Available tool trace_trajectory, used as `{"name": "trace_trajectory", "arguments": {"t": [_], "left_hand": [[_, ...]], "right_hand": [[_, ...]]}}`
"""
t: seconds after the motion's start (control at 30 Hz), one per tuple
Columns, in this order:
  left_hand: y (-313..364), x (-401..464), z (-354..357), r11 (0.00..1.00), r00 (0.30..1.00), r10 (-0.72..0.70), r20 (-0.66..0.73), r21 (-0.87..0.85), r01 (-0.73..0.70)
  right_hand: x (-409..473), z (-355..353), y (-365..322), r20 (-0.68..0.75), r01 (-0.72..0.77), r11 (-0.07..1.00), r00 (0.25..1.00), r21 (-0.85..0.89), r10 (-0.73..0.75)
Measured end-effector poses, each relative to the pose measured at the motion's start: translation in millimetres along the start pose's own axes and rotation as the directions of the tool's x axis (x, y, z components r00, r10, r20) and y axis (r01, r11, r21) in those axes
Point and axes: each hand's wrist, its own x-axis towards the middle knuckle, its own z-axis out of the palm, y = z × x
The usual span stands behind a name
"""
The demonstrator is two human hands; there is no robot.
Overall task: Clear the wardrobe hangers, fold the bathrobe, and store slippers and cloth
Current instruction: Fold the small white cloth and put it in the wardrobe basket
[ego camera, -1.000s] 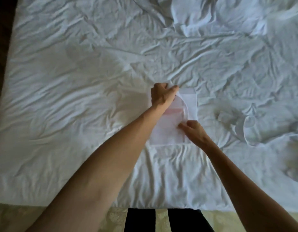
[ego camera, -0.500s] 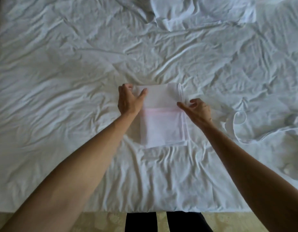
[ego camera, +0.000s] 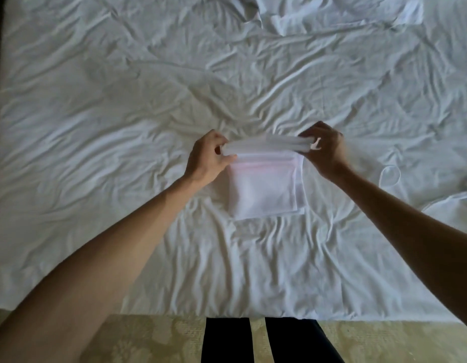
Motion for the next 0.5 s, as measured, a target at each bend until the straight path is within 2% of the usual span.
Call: {"name": "trace_trajectory", "arguments": {"t": [0.03, 0.1, 0.2, 0.27, 0.33, 0.43, 0.5], "left_hand": [[1, -15, -4, 0.986, 0.99, 0.142, -0.029, 0.094, -0.138], [3, -46, -6, 0.886, 0.92, 0.392, -0.012, 0.274, -0.375], [-7, -84, 7, 0.766, 0.828, 0.557, 0.06, 0.348, -0.54], [-21, -96, 23, 0.744, 0.822, 0.561, 0.098, 0.375, -0.553], [-35, -101, 36, 0.766, 0.857, 0.5, 0.126, 0.396, -0.506], [-45, -112, 43, 0.847, 0.913, 0.372, 0.17, 0.341, -0.408], [-41, -116, 44, 0.932, 0.963, 0.219, 0.159, 0.258, -0.254]], "right_hand": [[-14, -6, -5, 0.001, 0.118, 0.991, 0.993, -0.056, -0.118], [-44, -14, -7, 0.055, 0.28, 0.948, 0.96, -0.153, -0.275], [-90, -8, 7, 0.17, 0.395, 0.877, 0.918, -0.276, -0.36], [-112, 5, 18, 0.238, 0.403, 0.85, 0.911, -0.34, -0.337], [-126, 18, 25, 0.282, 0.407, 0.843, 0.905, -0.351, -0.32], [-138, 32, 31, 0.312, 0.389, 0.864, 0.904, -0.321, -0.291], [-142, 34, 28, 0.332, 0.331, 0.898, 0.915, -0.289, -0.23]]}}
